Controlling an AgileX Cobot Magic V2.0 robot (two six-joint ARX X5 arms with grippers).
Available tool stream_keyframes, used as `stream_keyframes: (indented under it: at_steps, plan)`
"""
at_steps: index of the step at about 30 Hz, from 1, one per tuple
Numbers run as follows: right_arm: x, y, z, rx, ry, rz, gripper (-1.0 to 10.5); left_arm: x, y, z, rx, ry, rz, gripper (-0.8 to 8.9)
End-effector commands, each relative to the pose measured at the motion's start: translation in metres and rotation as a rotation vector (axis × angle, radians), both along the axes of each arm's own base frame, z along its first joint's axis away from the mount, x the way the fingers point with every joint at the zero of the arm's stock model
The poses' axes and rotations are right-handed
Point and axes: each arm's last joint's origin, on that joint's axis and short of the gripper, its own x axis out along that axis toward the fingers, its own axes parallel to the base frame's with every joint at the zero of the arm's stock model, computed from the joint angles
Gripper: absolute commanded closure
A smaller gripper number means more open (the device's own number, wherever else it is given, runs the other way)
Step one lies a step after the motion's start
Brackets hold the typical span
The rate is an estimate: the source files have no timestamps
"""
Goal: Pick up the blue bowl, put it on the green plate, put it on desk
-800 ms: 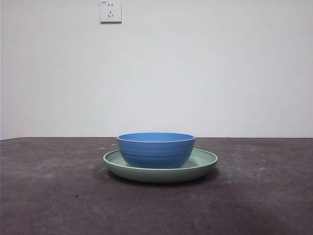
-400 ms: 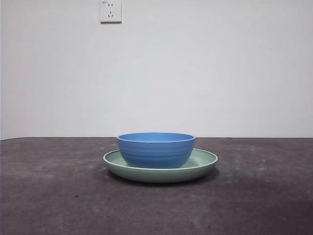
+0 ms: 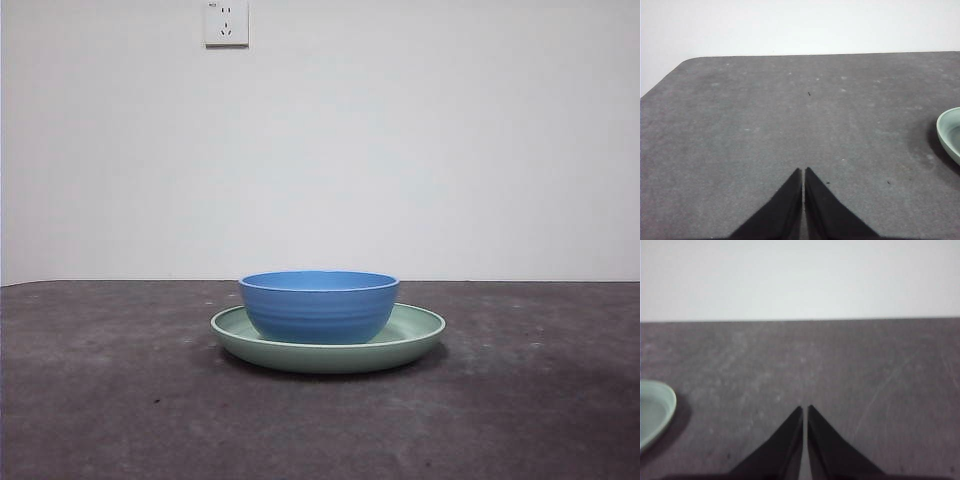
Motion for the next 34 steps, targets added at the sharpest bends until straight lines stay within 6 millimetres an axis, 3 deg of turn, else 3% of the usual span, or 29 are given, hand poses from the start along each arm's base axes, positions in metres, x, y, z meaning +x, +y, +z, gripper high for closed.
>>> stream_keyframes:
  at_steps: [1, 5, 34]
  plan:
    - [0.0, -0.0003, -0.0059, 0.012, 0.045, -0.007, 9.4, 0.0008, 0.0003, -0.0077, -0.004, 0.027, 0.004, 8.04]
    - [-0.0008, -0.0008, -0.0118, 0.009, 0.107, -0.024, 9.4, 0.0008, 0.0003, -0.0077, -0.004, 0.027, 0.004, 8.04]
    - [-0.0006, -0.0007, -0.0097, 0.011, 0.088, -0.021, 9.4, 0.0008, 0.0003, -0.0077, -0.004, 0.027, 0.004, 8.04]
